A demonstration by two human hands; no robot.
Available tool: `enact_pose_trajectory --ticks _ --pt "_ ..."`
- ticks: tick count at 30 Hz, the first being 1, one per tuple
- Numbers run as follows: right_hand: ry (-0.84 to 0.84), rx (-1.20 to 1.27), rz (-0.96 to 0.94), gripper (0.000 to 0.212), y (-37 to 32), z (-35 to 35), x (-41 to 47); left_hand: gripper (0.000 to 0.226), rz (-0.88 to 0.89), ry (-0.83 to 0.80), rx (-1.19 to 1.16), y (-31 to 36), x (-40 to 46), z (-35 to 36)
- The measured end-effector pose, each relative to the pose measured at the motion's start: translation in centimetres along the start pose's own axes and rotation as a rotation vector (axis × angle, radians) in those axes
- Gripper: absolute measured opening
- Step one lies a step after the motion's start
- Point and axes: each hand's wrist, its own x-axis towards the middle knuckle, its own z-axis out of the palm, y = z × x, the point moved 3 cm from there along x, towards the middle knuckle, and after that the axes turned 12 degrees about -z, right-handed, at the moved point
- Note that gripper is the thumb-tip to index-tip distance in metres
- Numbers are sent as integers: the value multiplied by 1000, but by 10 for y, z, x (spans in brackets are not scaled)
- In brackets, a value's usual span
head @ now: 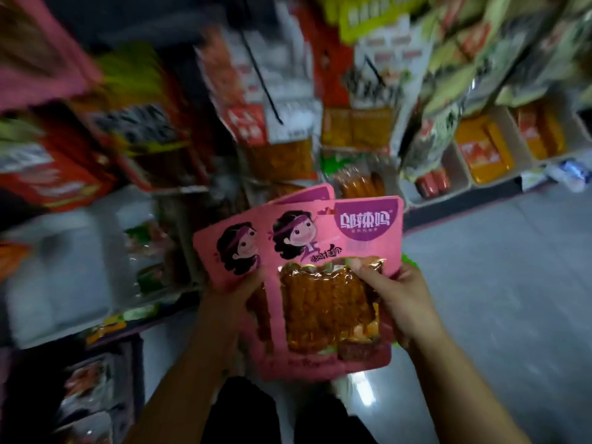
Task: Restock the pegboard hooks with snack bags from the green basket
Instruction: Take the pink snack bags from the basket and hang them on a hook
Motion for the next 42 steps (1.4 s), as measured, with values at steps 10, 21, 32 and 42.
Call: enact_pose_trajectory --ticks 10,21,32,42 --pt "-279 -25 -454 27 -178 153 8 39 475 69 -227 165 -78 -115" --pt "-317 57 -526 37 -222 233 -2 16 736 24 -170 259 -92 -177" --pt "-296 -68 -651 25 -225 285 -11 11 820 167 -232 300 -80 -224" --pt "-274 9 -532 25 -209 313 10 11 793 247 -176 316 -54 -233"
